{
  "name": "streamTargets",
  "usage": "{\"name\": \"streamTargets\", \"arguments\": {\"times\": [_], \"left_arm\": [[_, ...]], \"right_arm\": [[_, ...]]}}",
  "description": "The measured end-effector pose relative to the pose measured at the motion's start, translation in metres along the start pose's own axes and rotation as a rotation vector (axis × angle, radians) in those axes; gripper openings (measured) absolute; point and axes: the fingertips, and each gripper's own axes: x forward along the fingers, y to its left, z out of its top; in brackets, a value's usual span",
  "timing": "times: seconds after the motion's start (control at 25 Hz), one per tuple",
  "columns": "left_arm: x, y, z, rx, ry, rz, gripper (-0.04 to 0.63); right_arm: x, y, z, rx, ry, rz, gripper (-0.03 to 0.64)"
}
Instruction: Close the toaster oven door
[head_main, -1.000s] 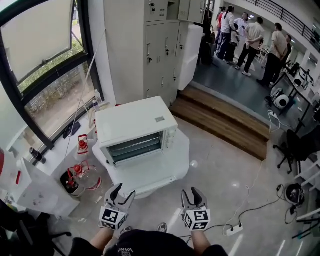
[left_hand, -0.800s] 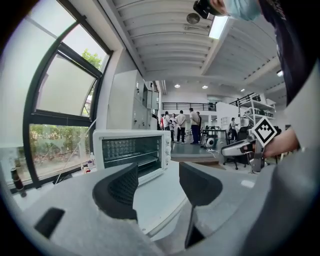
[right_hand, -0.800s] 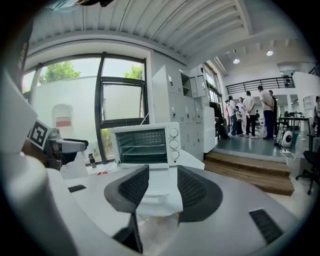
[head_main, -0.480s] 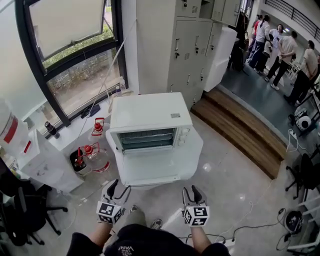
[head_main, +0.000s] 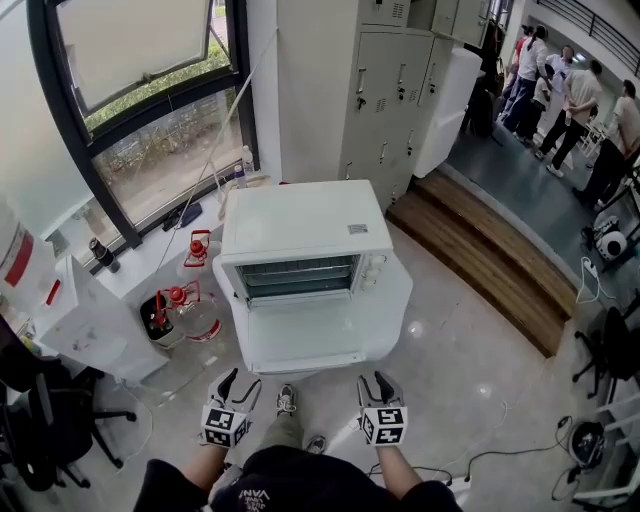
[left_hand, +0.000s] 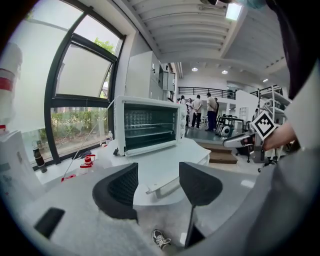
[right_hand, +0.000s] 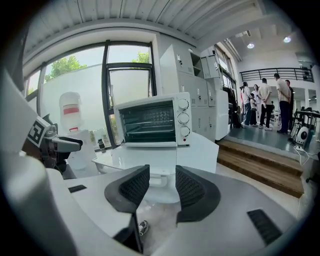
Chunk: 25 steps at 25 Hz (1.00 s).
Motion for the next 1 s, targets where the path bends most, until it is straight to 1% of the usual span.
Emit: {"name": "streamTargets", "arguments": {"times": [0.16,0.36,0.48,0.72,1.0], "left_arm": [[0.007,0.007,-0.030,-0.045,0.063,0.030,0.252],[0.017,0.010,-0.063,-0.061,0.130,0.057,0.251],[0.024,0.004,-0.076,-0.064,0.167,0.045,0.252],[0.039,0.000,-0.082,-0.086,0.205,0.042,0.251],[0.048,0.000,-0.079,-0.121,0.205,0.044,0.252]], "right_arm": [[0.018,-0.003,-0.020,-0.005,0.057,-0.003,0.155],[0.040,-0.003,-0.037,-0.021,0.113,0.012,0.155],[0.053,-0.002,-0.044,-0.039,0.142,0.017,0.155],[0.080,-0.006,-0.048,-0.037,0.175,0.020,0.153],[0.089,-0.009,-0.048,-0.003,0.186,0.019,0.140]]}}
